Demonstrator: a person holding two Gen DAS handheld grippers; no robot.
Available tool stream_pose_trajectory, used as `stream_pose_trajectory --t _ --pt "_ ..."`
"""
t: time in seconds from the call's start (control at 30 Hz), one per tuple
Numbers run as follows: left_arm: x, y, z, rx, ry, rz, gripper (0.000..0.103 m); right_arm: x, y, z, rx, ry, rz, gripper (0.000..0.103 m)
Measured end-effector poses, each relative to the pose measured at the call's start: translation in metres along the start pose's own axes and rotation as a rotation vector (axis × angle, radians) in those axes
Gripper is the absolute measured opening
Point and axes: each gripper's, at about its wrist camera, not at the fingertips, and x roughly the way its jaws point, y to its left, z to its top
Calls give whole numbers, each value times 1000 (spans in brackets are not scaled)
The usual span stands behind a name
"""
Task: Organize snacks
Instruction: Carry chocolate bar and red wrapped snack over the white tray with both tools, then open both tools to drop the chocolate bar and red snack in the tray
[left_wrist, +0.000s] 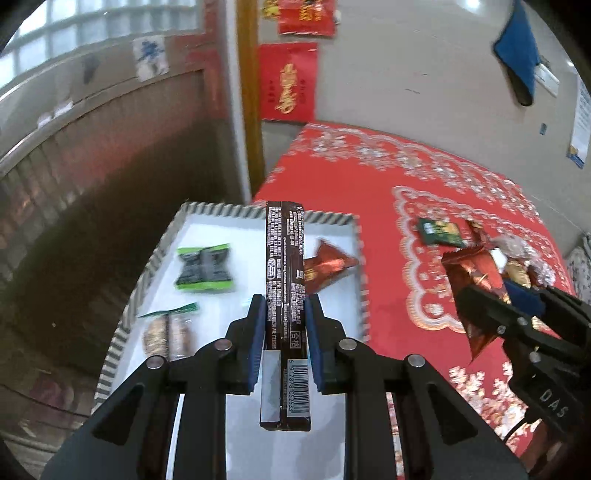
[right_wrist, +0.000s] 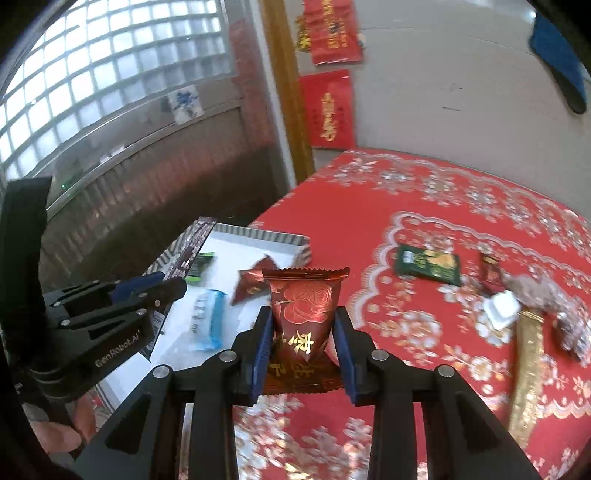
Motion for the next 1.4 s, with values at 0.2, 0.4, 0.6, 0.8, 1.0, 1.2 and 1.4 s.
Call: stream_pose_trajectory --t 0.2,0.4,0.6,0.8,1.0,1.2,1.4 --pt "15 30 -9 -38 35 43 19 30 36 9 -51 37 48 33" --pt "28 52 -17 -65 65 65 19 68 62 11 -83 95 79 33" --pt "37 64 -20 -87 82 70 19 99 77 7 -106 155 85 33" --pt "47 68 -22 -94 98 65 19 112 76 0 -102 185 82 33" --pt "53 68 -23 -95 108 62 19 116 79 -1 -109 190 79 33" --pt "57 68 -23 -98 114 65 19 118 81 -1 -110 190 80 34" --pt "59 68 -23 -104 118 74 21 117 81 -2 -97 193 106 37"
